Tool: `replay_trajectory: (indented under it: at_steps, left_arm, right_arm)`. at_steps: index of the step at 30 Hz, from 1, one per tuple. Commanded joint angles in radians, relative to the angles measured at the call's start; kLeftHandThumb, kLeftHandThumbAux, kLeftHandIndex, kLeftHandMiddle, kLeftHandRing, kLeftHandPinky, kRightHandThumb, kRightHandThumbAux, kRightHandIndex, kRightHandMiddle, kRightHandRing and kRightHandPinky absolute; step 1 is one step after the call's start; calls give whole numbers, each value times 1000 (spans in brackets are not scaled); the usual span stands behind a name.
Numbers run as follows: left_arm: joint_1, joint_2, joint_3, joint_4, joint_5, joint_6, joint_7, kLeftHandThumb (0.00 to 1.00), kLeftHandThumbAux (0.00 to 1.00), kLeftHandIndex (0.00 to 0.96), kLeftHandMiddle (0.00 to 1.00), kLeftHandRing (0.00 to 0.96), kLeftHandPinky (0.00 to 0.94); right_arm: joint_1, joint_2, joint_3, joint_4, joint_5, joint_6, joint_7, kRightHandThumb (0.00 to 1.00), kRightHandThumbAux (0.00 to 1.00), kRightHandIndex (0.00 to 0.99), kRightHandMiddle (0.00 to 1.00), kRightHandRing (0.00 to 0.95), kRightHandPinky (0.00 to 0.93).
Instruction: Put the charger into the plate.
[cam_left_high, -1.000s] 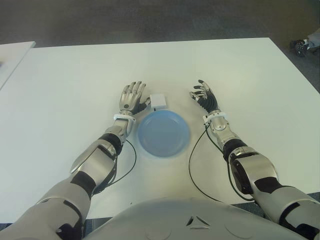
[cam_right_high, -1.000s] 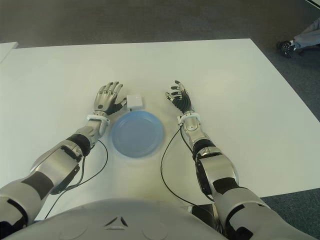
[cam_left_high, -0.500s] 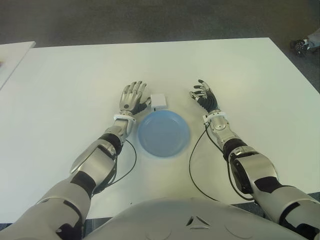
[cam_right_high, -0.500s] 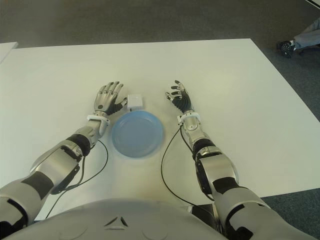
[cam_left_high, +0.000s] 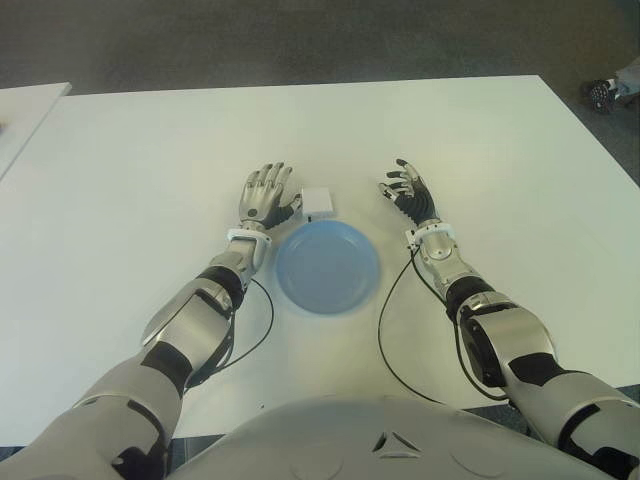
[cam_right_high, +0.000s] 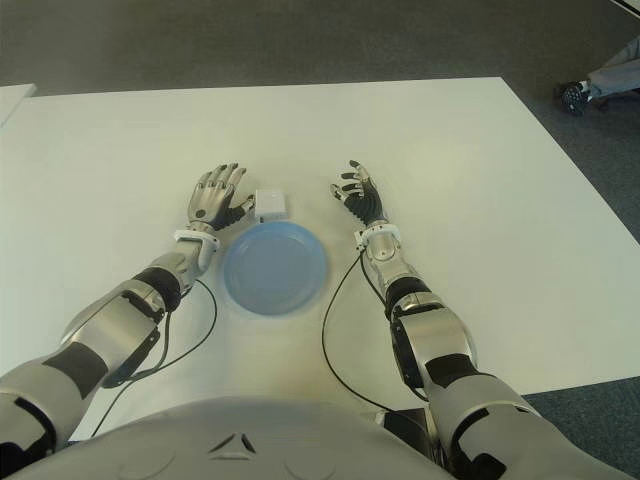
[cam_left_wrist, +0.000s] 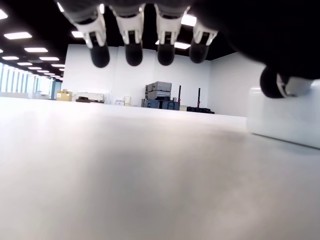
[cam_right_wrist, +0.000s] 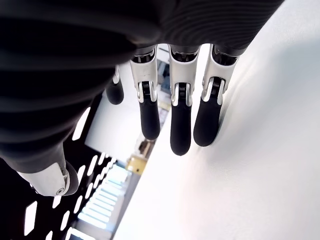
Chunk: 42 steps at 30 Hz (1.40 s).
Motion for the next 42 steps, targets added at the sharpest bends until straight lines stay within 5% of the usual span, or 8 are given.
replay_trajectory:
  at_steps: [1, 14, 27, 42]
  left_arm:
    - [11, -10, 5, 18, -16, -10, -47, 156, 157, 0, 0, 0, 0]
    - [-112, 153, 99, -155, -89, -52, -263, 173, 234, 0, 0, 0, 0]
    - [-13, 266, 185, -497, -113, -17, -379, 158, 275, 0, 1, 0, 0]
    - [64, 280, 251, -694, -117, 9, -434, 148, 270, 0, 19, 0, 6]
  right_arm:
    - [95, 42, 36, 79, -47, 104, 64, 552, 567, 77, 271, 326, 363]
    - [95, 42, 39, 80, -51, 109, 61, 570, 564, 86, 288, 332, 360]
    - [95, 42, 49, 79, -62, 112, 50, 578, 578, 93, 299, 337, 357]
    - [95, 42, 49, 79, -65, 117, 53, 563, 592, 105, 316, 341, 348]
